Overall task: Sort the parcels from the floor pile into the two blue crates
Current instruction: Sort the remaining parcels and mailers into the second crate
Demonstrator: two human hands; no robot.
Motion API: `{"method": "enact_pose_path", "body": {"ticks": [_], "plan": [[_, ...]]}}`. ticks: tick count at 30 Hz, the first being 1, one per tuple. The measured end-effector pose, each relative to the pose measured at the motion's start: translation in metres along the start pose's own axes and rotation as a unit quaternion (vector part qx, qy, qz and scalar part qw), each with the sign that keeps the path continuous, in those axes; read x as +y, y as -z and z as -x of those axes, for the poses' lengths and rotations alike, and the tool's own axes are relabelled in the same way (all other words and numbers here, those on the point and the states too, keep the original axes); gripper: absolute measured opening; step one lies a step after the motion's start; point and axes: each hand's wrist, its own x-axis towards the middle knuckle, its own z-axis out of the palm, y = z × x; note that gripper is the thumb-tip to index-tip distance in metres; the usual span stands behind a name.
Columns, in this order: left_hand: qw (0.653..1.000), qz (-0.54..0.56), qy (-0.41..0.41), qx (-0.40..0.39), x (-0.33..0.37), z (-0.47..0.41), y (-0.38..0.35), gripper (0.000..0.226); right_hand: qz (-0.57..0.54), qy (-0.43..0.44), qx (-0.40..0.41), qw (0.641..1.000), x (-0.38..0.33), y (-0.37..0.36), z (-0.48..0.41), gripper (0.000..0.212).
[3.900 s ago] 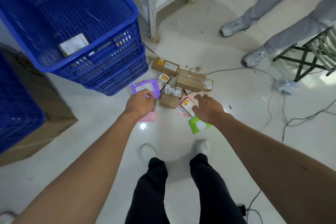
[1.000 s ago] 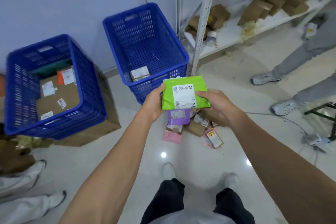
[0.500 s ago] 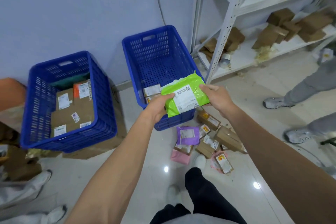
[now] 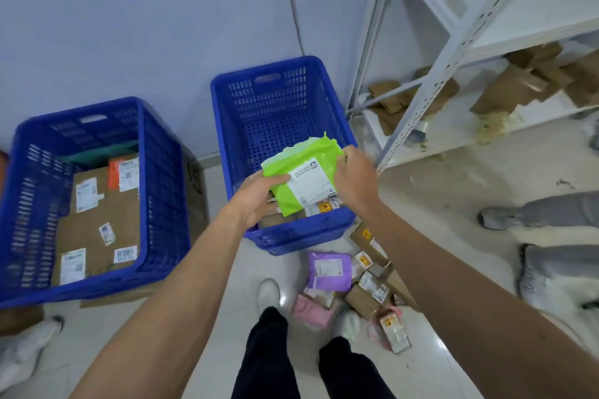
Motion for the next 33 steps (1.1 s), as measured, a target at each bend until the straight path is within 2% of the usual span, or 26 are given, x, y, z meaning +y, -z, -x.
{"method": "enact_pose_path", "body": {"ticks": [5,9,11,14,19,25,27,31,33], "plan": [[0.999,-0.024,0.035,-0.017,0.015,-0.074,0.015,0.028,-0.033,-0.077,0.023,0.996,0.0,-0.04,-0.052,0.021],[0.995,-0.071,0.069,-0.019,0.009,-0.137,0.027,0.029,0.003,-0.122,-0.002,0.993,0.02,-0.08,-0.09,0.021],[0.99,-0.113,0.084,-0.003,0.002,-0.164,0.034,0.025,0.02,-0.144,-0.028,0.989,0.033,-0.101,-0.105,0.025],[0.981,-0.17,0.094,0.019,-0.017,-0.206,0.046,0.043,0.057,-0.161,-0.074,0.983,0.056,-0.131,-0.121,0.032],[0.966,-0.228,0.126,0.001,-0.061,-0.256,0.041,0.05,0.109,-0.185,-0.14,0.967,0.102,-0.169,-0.142,0.027],[0.928,-0.342,0.147,-0.014,-0.145,-0.302,0.024,0.031,0.182,-0.227,-0.252,0.923,0.164,-0.201,-0.152,0.012],[0.927,-0.347,0.144,-0.024,-0.167,-0.312,0.014,0.032,0.206,-0.224,-0.276,0.912,0.18,-0.208,-0.151,0.017],[0.92,-0.356,0.15,-0.06,-0.201,-0.326,-0.001,0.045,0.278,-0.203,-0.316,0.884,0.205,-0.218,-0.148,0.04],[0.908,-0.379,0.158,-0.085,-0.224,-0.343,0.004,0.054,0.295,-0.201,-0.337,0.871,0.209,-0.224,-0.148,0.041]]}}
